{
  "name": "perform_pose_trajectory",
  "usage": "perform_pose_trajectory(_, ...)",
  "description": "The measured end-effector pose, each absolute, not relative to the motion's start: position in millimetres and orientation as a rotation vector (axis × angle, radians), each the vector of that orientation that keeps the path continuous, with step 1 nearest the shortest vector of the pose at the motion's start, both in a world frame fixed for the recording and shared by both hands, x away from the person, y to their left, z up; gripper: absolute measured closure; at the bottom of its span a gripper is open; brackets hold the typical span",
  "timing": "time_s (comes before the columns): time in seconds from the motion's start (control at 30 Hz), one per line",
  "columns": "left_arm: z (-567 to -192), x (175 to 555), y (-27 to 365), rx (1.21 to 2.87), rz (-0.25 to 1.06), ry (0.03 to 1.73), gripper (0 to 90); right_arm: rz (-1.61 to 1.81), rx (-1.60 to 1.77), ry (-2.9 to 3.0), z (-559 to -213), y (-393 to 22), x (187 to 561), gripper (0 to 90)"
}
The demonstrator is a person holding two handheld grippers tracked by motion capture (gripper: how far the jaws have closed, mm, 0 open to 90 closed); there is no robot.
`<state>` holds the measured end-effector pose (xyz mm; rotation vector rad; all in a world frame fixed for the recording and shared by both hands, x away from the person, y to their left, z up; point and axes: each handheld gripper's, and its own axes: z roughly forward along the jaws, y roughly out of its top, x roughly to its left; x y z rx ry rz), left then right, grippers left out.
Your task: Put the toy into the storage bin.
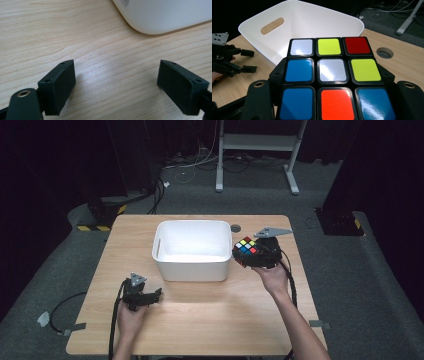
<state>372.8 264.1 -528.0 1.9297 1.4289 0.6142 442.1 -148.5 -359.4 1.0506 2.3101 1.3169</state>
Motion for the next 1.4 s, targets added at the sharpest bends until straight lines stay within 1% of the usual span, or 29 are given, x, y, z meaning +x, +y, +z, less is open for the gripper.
perform_pose_trajectory(0.67, -528.0, 372.8, 264.1, 1.930, 0.614, 1.429, 15.4, 1.321, 1.006, 2.329, -349.6, -133.9, 447.3, 33.2)
perform_pose_trajectory(1.4, -528.0, 372.8, 264.1, 1.930, 0.614, 1.429, 15.4, 1.328, 0.953, 2.355, -337.8, -106.8, 460.9, 33.2)
